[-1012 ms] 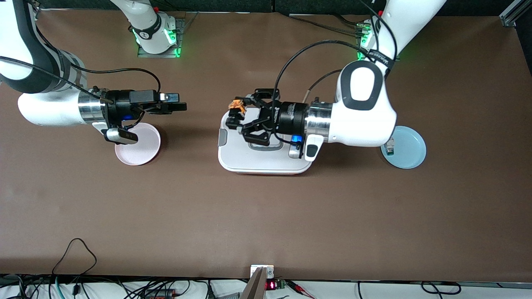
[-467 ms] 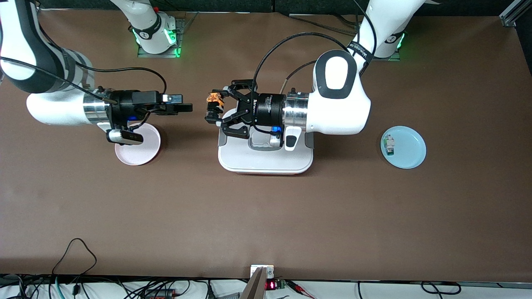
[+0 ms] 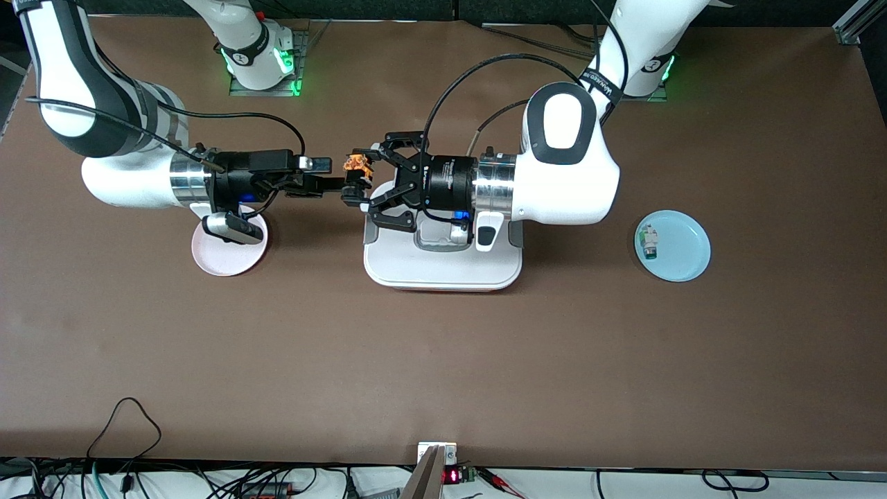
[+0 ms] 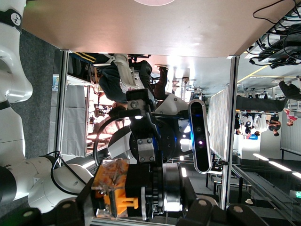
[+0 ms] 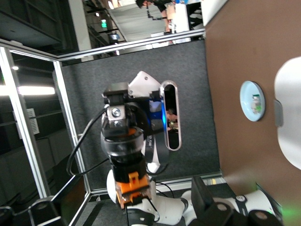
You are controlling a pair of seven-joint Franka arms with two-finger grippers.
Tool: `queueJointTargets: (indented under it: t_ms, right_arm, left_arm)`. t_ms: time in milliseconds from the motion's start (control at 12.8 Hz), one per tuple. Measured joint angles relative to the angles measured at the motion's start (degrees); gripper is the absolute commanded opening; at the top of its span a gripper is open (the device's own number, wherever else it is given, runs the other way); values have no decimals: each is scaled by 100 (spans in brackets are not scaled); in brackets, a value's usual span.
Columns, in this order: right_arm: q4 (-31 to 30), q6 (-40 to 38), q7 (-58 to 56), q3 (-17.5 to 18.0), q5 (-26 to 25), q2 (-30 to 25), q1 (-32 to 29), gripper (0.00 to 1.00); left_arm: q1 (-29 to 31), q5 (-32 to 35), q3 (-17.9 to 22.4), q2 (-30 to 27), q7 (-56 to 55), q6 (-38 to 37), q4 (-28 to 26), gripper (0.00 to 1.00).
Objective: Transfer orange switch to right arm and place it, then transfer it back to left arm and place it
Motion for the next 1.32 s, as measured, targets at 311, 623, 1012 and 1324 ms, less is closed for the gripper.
queueJointTargets:
  t_ms: [311, 623, 1012, 1324]
  right_arm:
    - [0, 0, -147, 3, 366, 26, 73, 100]
    - [0, 120, -210, 9, 451, 28, 195, 98]
    - [0, 143, -438, 11, 643, 100, 321, 75]
    - [19, 149, -764, 11, 652, 100, 331, 34]
  left_arm:
    - [1, 0, 11, 1, -14, 5, 0, 13]
    - [1, 0, 11, 2, -14, 7, 0, 13]
    - [5, 0, 20, 4, -14, 12, 0, 14]
    - [6, -2, 27, 4, -14, 15, 5, 15]
